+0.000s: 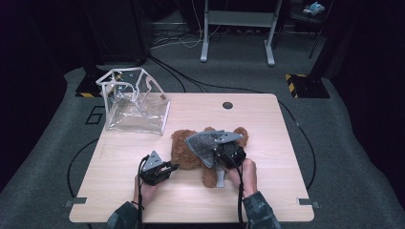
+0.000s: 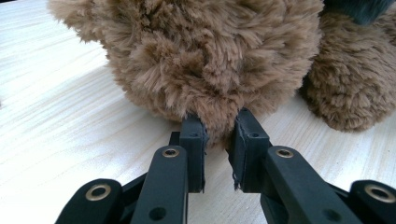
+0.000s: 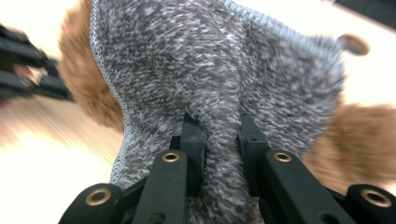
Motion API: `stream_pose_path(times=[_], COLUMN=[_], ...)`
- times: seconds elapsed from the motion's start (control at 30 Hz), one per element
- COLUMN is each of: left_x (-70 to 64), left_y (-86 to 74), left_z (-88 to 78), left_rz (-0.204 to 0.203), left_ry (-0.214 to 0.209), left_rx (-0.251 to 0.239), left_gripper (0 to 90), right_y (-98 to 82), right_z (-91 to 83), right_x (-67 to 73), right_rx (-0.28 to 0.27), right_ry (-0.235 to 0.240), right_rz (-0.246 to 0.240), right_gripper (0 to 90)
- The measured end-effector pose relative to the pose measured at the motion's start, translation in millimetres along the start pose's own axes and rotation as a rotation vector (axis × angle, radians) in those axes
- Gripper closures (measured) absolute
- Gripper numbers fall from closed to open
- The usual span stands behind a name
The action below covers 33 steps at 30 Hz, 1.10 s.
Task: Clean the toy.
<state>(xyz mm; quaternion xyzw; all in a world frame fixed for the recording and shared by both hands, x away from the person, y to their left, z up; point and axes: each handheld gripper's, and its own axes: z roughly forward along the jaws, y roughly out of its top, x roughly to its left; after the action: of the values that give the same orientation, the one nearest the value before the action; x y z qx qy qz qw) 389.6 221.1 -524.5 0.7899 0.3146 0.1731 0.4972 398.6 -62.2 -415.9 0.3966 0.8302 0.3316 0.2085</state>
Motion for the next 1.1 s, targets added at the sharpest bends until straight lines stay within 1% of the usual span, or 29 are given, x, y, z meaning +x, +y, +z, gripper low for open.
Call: stream_pose_path(times=[0.07,0.1,0.13,0.17,0.23,0.3,0.53,0.6,0.67,0.7,0.73,0.8,0.9,0.93,0.97,1.0,1.03,1.07,1.1], left_x=[0.2,0.1,-0.2,0.3,0.3,0.3,-0.2,-0.1,0.2,0.2,0.1,0.3,0.1,-0.4,-0.4,0.0,-0.5,0.1,0.1], left_y=[0.2,0.4,0.2,0.4,0.4,0.4,0.2,0.2,0.3,0.4,0.4,0.6,0.6,0.5,0.5,0.6,0.5,0.6,0.6], left_z=[-0.2,-0.5,0.0,-0.4,-0.5,-0.5,0.1,0.1,0.1,0.2,0.2,0.0,0.2,0.2,0.2,0.2,0.3,0.1,0.1], left_rz=[0.002,0.003,0.002,0.003,0.003,0.003,0.001,-0.001,0.001,0.002,0.003,0.003,0.003,-0.005,-0.005,0.001,-0.006,0.003,0.002], left_ry=[-0.005,-0.011,-0.005,-0.01,-0.01,-0.009,-0.004,-0.003,-0.002,-0.002,-0.002,-0.004,-0.008,-0.01,-0.01,-0.008,-0.01,-0.008,-0.008], left_rx=[0.005,0.01,0.005,0.009,0.009,0.009,0.006,0.005,0.007,0.008,0.009,0.012,0.013,0.014,0.014,0.013,0.013,0.013,0.014], left_gripper=[76.5,76.6,76.6,76.6,76.6,76.6,76.6,76.6,76.6,76.6,76.6,76.6,76.6,76.6,76.6,76.6,76.6,76.6,76.6], right_y=[-5.1,-8.3,-11.2,-13.7,-19.3,-25.5,-50.8,-55.6,-57.3,-57.1,-56.1,-52.0,-41.0,-35.9,-30.5,-25.0,-19.6,-14.0,-9.4], right_z=[8.9,10.2,9.2,8.0,4.9,2.5,-6.1,-11.1,-20.9,-26.6,-32.0,-42.5,-52.0,-52.5,-51.4,-49.3,-45.6,-40.6,-34.6], right_x=[-0.7,-3.8,-6.5,-9.9,-14.2,-18.8,-37.1,-42.7,-48.8,-52.8,-58.6,-69.4,-85.5,-90.1,-95.1,-99.1,-103.3,-105.9,-109.1], right_rx=[0.023,0.017,0.018,0.016,0.031,0.042,0.093,0.091,0.073,0.059,0.036,0.009,-0.032,-0.039,-0.047,-0.048,-0.046,-0.041,-0.04], right_ry=[-0.004,0.008,0.019,0.021,0.022,0.015,-0.008,-0.025,-0.034,-0.051,-0.069,-0.097,-0.135,-0.144,-0.15,-0.152,-0.155,-0.155,-0.154], right_rz=[0.004,0.011,0.03,0.036,0.054,0.058,0.113,0.12,0.147,0.165,0.168,0.2,0.204,0.21,0.207,0.213,0.21,0.216,0.21], right_gripper=[77.3,77.4,77.4,77.5,77.5,77.6,77.5,77.5,77.5,77.5,77.6,77.6,77.6,77.6,77.6,77.6,77.6,77.6,77.6])
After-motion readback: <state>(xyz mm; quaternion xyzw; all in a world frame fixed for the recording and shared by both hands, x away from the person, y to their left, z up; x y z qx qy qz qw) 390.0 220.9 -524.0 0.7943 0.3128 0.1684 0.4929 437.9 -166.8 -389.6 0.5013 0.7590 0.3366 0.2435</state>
